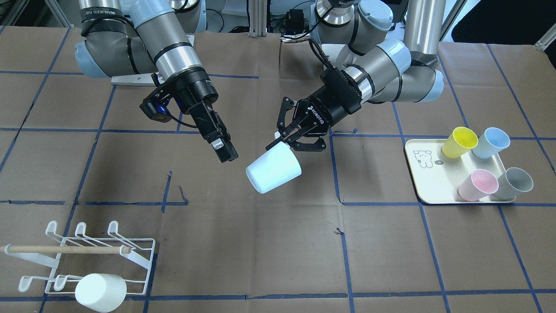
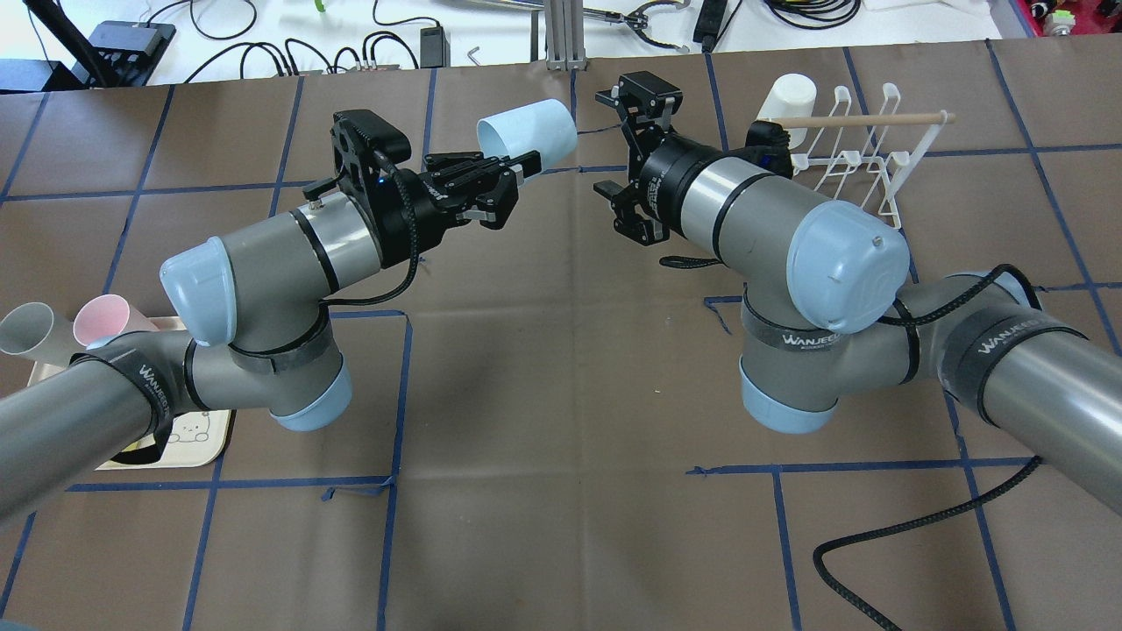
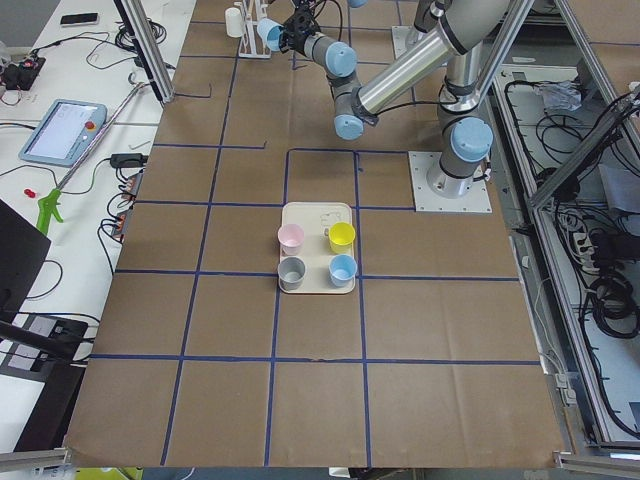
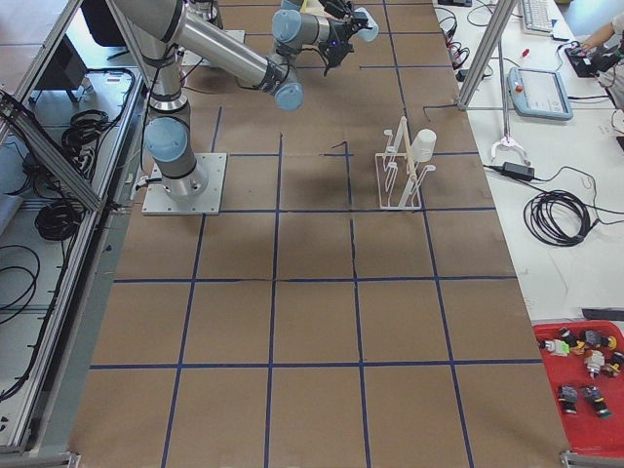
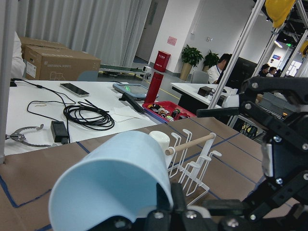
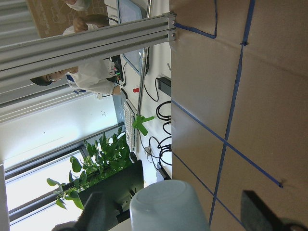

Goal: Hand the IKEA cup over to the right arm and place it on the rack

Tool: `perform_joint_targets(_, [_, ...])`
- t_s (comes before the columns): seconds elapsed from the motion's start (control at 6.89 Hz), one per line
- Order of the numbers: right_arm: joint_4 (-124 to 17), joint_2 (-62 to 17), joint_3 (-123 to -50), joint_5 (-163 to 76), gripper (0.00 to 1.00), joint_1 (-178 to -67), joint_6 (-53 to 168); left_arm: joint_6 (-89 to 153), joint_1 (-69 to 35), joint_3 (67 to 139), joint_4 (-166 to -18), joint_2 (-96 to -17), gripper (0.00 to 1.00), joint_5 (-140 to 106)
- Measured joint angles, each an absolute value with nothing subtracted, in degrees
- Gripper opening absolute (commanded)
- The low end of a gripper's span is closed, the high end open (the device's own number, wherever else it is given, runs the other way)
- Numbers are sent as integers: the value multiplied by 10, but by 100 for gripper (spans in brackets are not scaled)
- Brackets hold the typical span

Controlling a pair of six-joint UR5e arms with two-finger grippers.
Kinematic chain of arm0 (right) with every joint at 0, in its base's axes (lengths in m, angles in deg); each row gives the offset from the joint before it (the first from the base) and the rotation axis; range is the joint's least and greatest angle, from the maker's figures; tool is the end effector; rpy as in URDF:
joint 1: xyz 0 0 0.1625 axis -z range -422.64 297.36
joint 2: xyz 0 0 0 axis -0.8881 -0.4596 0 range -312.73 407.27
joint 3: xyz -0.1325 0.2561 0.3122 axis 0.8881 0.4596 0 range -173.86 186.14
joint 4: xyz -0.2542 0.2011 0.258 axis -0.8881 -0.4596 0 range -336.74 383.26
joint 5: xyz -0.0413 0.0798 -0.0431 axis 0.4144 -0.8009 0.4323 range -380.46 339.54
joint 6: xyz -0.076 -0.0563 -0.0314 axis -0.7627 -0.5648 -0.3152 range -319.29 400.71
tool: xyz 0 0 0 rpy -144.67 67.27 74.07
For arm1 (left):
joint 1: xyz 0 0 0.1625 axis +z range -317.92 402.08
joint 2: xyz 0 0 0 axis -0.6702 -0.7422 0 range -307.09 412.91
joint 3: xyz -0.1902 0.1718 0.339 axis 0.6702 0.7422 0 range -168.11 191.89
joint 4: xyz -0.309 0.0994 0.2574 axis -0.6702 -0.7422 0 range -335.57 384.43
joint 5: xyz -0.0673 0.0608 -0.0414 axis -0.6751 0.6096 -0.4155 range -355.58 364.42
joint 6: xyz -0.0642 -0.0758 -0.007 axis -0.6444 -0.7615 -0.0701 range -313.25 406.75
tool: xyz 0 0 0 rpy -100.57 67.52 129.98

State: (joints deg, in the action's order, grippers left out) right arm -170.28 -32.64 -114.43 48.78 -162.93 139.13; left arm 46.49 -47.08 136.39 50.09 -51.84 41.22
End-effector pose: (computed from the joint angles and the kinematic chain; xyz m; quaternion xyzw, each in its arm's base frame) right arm 0.2553 -0.4622 0.3715 0.5161 0.6684 -0.1740 0.5065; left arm -0.2063 -0.4619 0.3439 -0.2381 -0.7505 0.4915 0.3722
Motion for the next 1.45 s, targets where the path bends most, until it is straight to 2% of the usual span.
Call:
perform_joint_targets(1.02, [-1691,-279,-1088,489,99,-1669,1393,464,-472,1366,499,-516,4,412])
perform_joint_targets(1.45, [-1691,-272,-1083,489,96,-1671,1391,464,-472,1364,498,-516,5,412])
